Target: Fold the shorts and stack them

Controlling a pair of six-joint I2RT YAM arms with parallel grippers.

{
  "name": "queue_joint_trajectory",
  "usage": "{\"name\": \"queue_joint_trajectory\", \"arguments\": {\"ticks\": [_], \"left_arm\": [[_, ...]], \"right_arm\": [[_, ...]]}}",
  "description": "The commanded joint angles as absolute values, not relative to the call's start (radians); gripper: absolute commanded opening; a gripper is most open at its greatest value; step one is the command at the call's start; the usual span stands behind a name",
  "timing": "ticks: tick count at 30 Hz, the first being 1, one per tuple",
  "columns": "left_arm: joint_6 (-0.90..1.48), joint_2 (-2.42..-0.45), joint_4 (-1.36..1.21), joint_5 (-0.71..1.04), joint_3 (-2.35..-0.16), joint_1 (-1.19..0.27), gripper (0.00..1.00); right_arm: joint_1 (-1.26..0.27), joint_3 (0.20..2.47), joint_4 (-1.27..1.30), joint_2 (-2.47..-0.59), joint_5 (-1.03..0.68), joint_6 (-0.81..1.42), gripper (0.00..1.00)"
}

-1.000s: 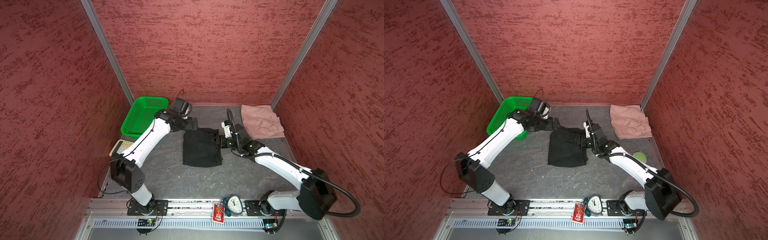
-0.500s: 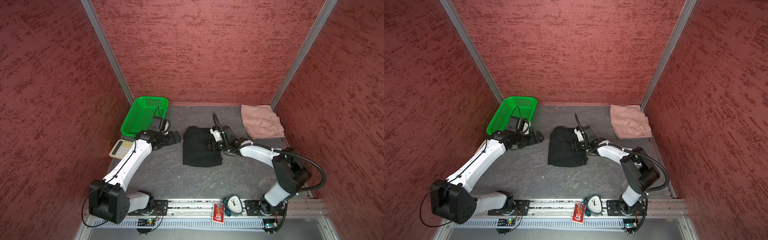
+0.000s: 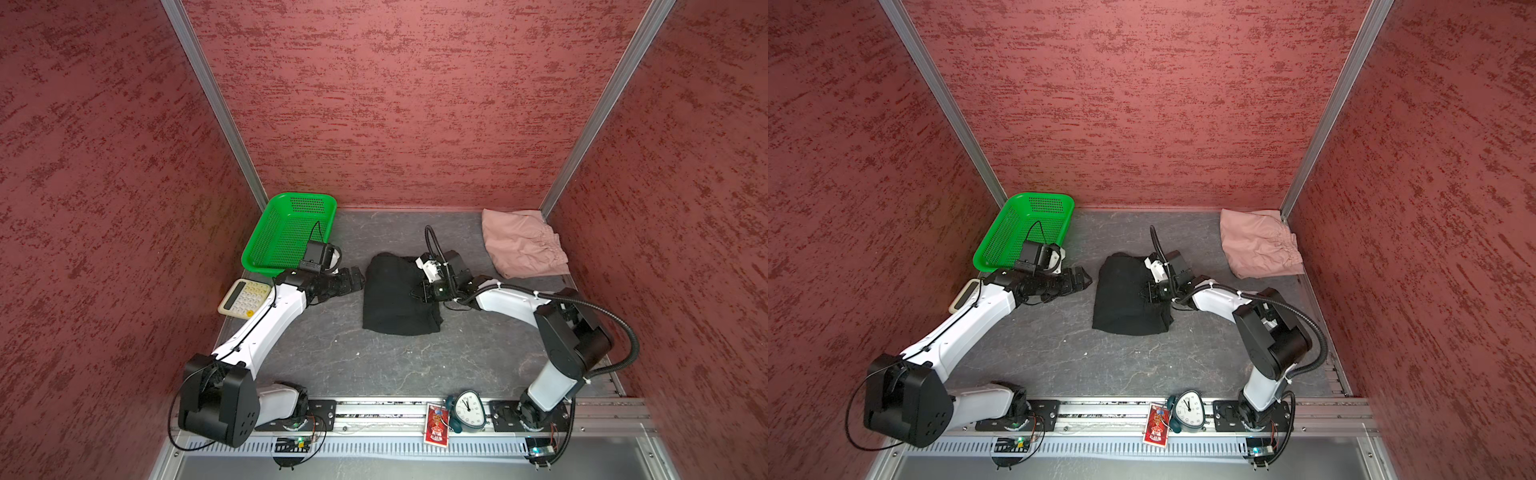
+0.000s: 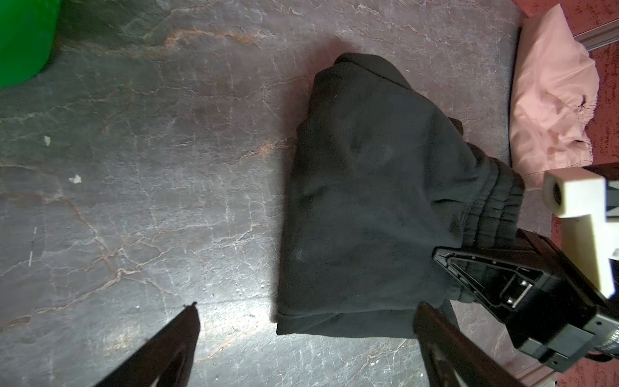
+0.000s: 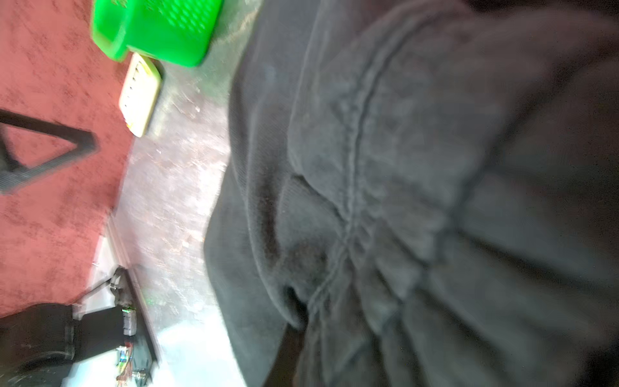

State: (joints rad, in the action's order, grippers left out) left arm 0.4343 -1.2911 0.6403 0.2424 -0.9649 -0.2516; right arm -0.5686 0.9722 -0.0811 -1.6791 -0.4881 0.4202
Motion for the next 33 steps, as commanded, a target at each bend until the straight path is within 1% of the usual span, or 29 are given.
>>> {"name": "queue_joint_trajectory", "arguments": {"ticks": [1, 4, 7, 9, 13, 15, 16, 18, 19, 20, 21, 23, 26, 28, 33], "left_arm": [[0.439, -1.317, 0.58, 0.271, -0.962, -0.247, 0.99], [0.439, -1.337, 0.552, 0.287, -0.962, -0.252, 0.99], [0.436, -1.371, 0.52, 0.297, -0.969, -0.273, 0.99], [0.437, -1.404, 0.491, 0.317, -0.974, -0.3, 1.0], [0.436, -1.482, 0.472, 0.301, -1.002, -0.372, 0.99], [0.438, -1.513, 0.471, 0.294, -1.011, -0.392, 0.99], [0.441, -1.525, 0.463, 0.298, -1.009, -0.398, 0.99], [0.446, -1.541, 0.453, 0.304, -1.006, -0.405, 0.99], [0.446, -1.547, 0.454, 0.303, -1.006, -0.409, 0.99], [0.445, -1.551, 0.457, 0.298, -1.007, -0.412, 0.99], [0.437, -1.554, 0.463, 0.288, -1.011, -0.418, 0.99], [0.426, -1.557, 0.48, 0.271, -1.025, -0.427, 0.99], [0.413, -1.552, 0.489, 0.267, -1.044, -0.439, 0.99], [0.412, -1.544, 0.482, 0.274, -1.046, -0.442, 0.99], [0.428, -1.533, 0.448, 0.305, -1.026, -0.447, 0.99]], "right_arm": [[-0.568, 1.032, -0.124, -1.581, -0.473, 0.47, 0.03], [-0.568, 1.018, -0.163, -1.542, -0.46, 0.526, 0.03], [-0.567, 0.97, -0.183, -1.517, -0.453, 0.572, 0.07], [-0.565, 0.922, -0.176, -1.501, -0.452, 0.6, 0.08], [-0.564, 0.817, -0.146, -1.458, -0.447, 0.649, 0.11], [-0.564, 0.758, -0.141, -1.4, -0.435, 0.667, 0.22], [-0.564, 0.728, -0.153, -1.38, -0.424, 0.671, 0.3], [-0.564, 0.693, -0.212, -1.345, -0.398, 0.66, 0.52], [-0.562, 0.689, -0.263, -1.324, -0.374, 0.642, 0.6], [-0.564, 0.697, -0.312, -1.306, -0.348, 0.623, 0.66], [-0.563, 0.718, -0.371, -1.282, -0.317, 0.599, 0.69], [-0.564, 0.789, -0.468, -1.246, -0.243, 0.558, 0.71], [-0.563, 0.885, -0.503, -1.23, -0.175, 0.528, 0.66], [-0.562, 0.919, -0.445, -1.254, -0.181, 0.525, 0.57], [-0.56, 0.931, -0.195, -1.365, -0.253, 0.547, 0.4]]}}
